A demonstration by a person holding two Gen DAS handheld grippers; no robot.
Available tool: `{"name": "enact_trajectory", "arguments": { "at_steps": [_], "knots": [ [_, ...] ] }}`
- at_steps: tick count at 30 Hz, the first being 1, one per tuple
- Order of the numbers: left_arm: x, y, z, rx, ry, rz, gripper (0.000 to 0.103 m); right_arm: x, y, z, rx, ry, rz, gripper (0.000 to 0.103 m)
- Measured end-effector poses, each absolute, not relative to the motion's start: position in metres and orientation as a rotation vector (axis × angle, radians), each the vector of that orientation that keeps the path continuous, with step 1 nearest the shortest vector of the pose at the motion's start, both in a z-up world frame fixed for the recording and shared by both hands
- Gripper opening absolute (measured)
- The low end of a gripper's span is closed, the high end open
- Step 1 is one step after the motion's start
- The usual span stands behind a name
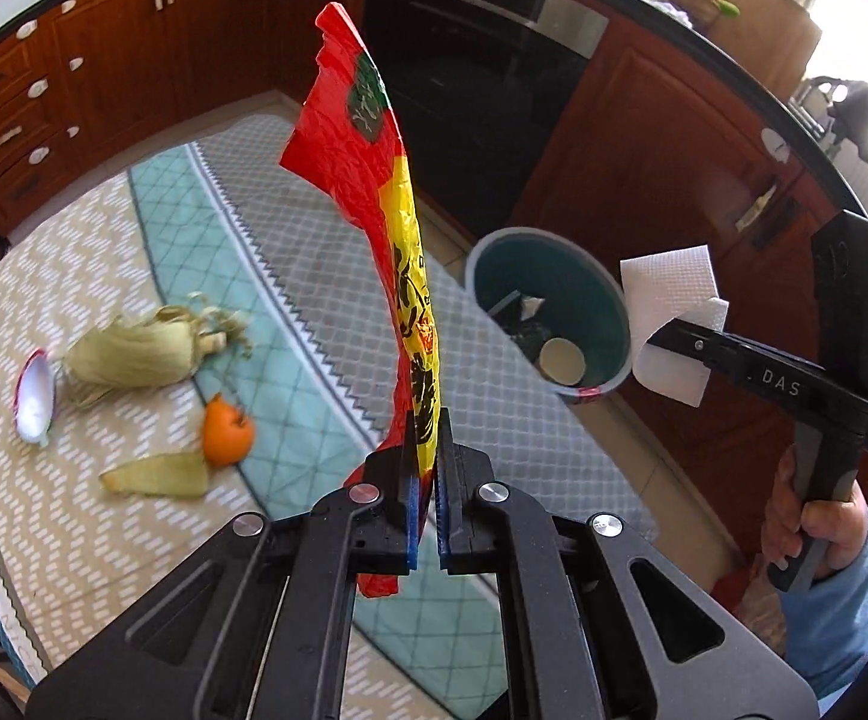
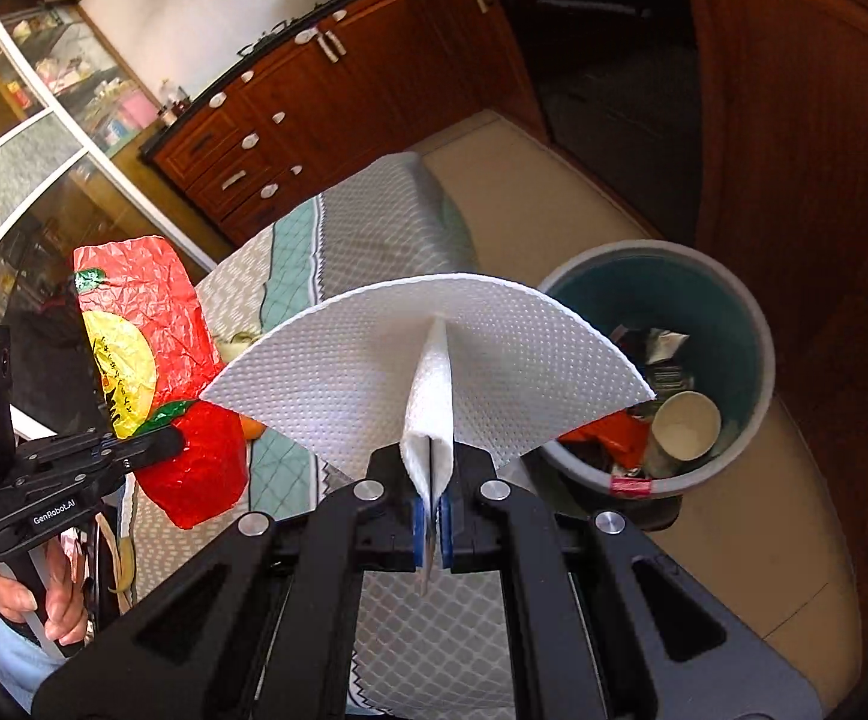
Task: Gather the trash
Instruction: 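Carry the red bag over the bin and open the left tool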
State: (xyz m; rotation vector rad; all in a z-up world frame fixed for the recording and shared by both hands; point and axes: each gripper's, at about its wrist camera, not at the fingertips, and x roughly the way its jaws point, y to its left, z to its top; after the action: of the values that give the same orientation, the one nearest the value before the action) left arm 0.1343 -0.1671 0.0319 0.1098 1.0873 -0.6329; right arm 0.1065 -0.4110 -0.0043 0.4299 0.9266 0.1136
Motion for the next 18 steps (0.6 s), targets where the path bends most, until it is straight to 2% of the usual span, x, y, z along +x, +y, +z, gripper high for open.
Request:
{"name": "enact_trajectory", "arguments": {
  "at_steps": [10,18],
  "knots": [
    [0.164,-0.296,0.007,0.213,1.159,-0.787,0.005,0.102,-0.5,-0.029,0.547,0.911,-0.032,0.004],
    [0.183,-0.356,-0.033,0.242,1.239,-0.842,0.005,0.114,-0.537,-0.057,0.591,0.958,-0.094,0.004]
  ]
}}
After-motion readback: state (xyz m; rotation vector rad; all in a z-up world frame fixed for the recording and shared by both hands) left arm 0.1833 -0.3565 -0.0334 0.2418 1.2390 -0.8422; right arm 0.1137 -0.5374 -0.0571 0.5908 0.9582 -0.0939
